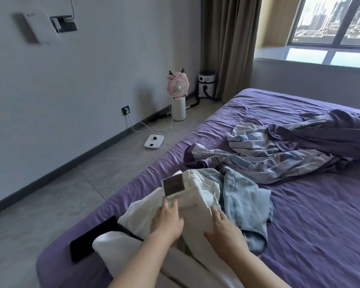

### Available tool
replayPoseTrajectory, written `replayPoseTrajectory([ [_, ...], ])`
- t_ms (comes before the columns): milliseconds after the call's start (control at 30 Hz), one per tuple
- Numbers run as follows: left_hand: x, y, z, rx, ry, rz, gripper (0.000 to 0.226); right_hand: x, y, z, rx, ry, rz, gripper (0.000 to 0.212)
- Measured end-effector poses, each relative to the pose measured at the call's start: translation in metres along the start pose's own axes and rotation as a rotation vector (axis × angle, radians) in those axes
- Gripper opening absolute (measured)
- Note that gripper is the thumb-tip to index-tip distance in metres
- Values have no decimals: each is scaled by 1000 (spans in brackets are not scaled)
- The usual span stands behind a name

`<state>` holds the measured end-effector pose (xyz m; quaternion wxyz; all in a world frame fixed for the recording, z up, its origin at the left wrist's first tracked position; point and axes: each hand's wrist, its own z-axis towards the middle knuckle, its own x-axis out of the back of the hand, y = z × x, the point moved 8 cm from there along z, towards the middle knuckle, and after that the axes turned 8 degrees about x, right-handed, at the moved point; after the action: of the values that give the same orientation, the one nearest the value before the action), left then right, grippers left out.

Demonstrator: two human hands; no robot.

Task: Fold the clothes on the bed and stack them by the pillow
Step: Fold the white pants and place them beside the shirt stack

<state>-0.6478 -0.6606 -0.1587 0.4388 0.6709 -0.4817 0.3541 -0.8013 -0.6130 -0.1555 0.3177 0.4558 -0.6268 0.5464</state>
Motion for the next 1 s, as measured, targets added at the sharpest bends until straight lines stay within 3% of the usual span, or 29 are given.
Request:
replayPoseTrajectory([
  [167,1,5,7,-26,-59,-278,73,-2,10,3,-29,57,12,47],
  [367,13,39,-2,155,-191,-744,104,33,-8,-22,127,138,107,53],
  [433,22,63,-13,185,-237,-800,108,52,-16,-36,176,151,168,50],
  [500,42,82,-24,184,-154,-691,93,74,-24,-53,230,183,220,51],
  [600,90,103,-50,142,77,-542,51,109,-24,-84,245,236,345,48],
  [667,114,119,-76,74,130,-517,35,132,-23,-107,242,265,428,44],
  [833,166,150,-158,-87,266,-524,24,198,-25,-166,256,365,644,44],
  [1000,218,180,-255,-355,232,-641,15,299,-17,-237,326,563,432,62],
])
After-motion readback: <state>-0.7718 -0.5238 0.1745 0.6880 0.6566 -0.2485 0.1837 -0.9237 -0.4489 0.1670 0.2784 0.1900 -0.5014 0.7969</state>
